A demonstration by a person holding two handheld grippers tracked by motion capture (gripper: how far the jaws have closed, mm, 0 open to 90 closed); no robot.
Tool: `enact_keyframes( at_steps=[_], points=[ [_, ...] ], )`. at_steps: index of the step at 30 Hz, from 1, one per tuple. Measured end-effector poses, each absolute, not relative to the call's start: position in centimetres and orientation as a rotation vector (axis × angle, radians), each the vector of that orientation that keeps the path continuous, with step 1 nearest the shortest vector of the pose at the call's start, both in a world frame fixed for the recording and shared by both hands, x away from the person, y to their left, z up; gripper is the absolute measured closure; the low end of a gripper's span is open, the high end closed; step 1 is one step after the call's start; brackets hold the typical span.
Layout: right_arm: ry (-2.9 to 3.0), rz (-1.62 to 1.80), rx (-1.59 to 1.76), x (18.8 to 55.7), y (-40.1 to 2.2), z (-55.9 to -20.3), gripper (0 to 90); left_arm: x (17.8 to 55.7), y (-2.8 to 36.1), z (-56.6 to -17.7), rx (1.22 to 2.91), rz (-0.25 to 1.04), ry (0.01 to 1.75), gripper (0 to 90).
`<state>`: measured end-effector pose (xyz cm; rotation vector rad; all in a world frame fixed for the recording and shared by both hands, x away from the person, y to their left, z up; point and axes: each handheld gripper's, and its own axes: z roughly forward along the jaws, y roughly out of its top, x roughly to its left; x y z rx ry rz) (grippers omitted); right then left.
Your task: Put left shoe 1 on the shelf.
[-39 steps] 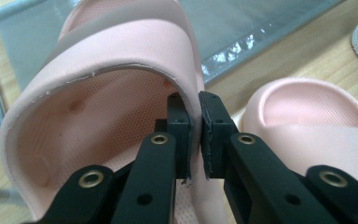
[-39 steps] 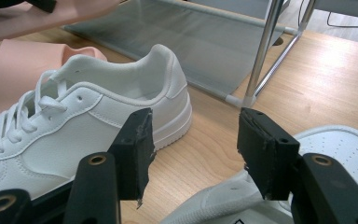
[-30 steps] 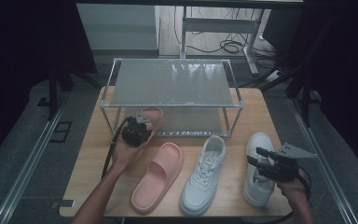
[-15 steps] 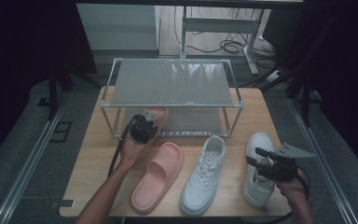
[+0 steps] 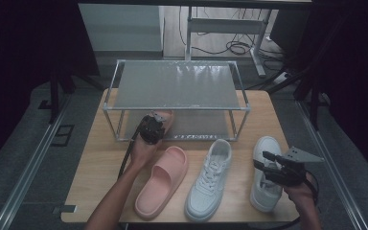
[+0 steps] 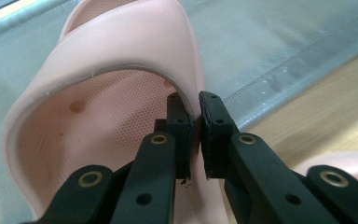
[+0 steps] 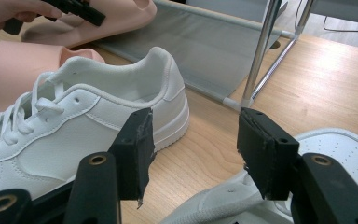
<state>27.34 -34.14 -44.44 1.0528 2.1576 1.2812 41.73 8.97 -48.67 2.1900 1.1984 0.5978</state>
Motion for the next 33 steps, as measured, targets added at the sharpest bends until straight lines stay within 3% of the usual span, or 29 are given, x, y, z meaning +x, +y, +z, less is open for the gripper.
enact_keyframes(
  at_steps=[5,11,17,20,27,33],
  points=[
    [2.153,1.282,1.055,27.3,-34.3,-44.4,46.5,42.2,8.6,-49.4,2.208,0.6,1.207,80.9],
    [2.159,1.288,1.044,27.2,-34.2,-44.4,46.5,41.2,9.3,-48.5,2.174,0.631,1.226,60.7],
    [2.156,1.285,1.044,27.2,-34.2,-44.3,46.5,38.9,10.8,-47.7,2.176,0.609,1.184,56.0],
    [2.157,1.284,1.043,27.2,-34.1,-44.3,46.5,37.5,11.8,-47.4,2.165,0.615,1.147,58.7],
    [2.161,1.281,1.05,27.3,-34.0,-44.5,46.5,35.1,13.9,-47.3,2.148,0.586,1.117,83.8],
    [2.161,1.281,1.046,27.2,-33.9,-44.5,46.5,32.7,15.7,-47.5,2.132,0.537,1.111,90.0]
  ],
)
